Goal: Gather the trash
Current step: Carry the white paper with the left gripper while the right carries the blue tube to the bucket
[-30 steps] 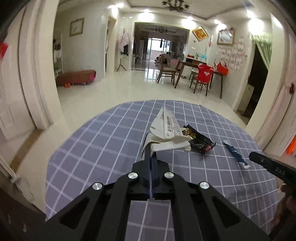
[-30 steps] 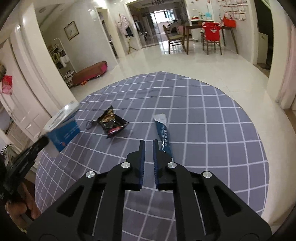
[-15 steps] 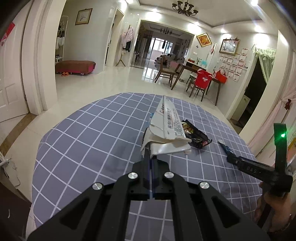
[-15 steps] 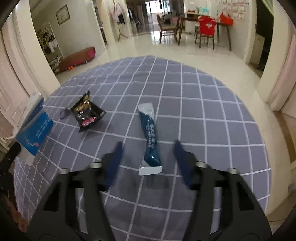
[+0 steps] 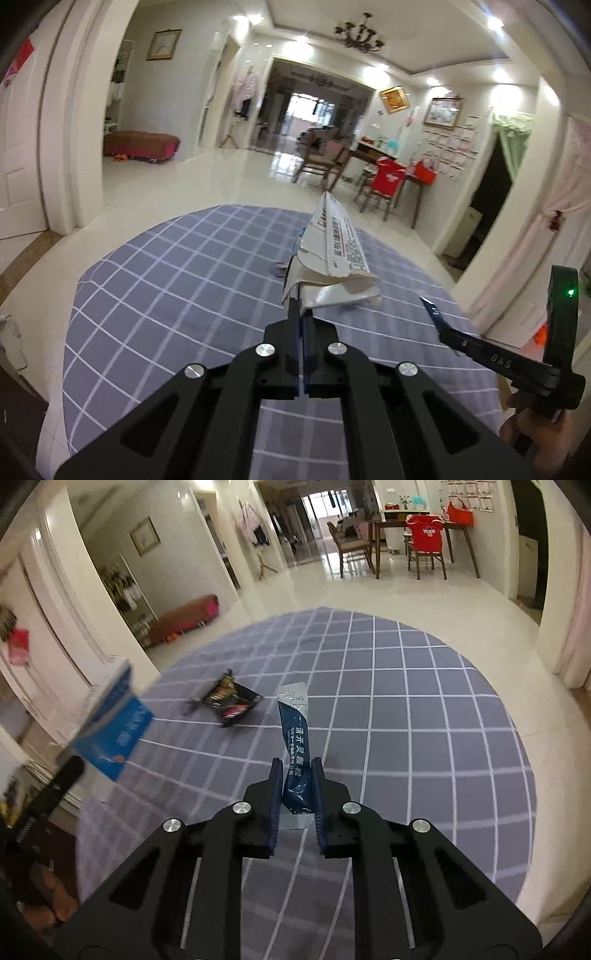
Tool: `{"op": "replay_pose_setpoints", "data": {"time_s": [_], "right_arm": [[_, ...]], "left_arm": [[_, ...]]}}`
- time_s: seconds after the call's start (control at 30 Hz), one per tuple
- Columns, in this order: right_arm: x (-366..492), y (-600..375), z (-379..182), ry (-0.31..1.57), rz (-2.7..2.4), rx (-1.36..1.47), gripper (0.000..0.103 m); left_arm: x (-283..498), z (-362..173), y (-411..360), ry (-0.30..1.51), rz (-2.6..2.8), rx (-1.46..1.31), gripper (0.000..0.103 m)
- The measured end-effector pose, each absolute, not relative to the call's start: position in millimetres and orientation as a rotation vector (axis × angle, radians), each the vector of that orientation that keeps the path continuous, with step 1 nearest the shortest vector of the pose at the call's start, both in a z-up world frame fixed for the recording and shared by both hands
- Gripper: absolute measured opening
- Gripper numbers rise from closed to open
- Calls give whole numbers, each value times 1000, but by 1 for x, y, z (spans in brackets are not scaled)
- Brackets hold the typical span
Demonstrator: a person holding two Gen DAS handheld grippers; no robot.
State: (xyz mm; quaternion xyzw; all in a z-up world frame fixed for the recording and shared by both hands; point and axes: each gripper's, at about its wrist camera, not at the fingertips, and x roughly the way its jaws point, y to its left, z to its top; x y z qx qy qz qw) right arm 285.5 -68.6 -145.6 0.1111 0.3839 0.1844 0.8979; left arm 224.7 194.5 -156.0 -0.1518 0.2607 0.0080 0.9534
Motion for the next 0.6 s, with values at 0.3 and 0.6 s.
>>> {"op": "replay_pose_setpoints", "data": {"time_s": [0.3, 0.6], "right_arm": [[196, -144, -110, 660, 337, 348, 16], [108, -236, -118, 591, 165, 409, 16]], "left_arm": [[192, -134, 114, 519, -175, -262, 1], [171, -148, -15, 575, -430, -123, 1]]}}
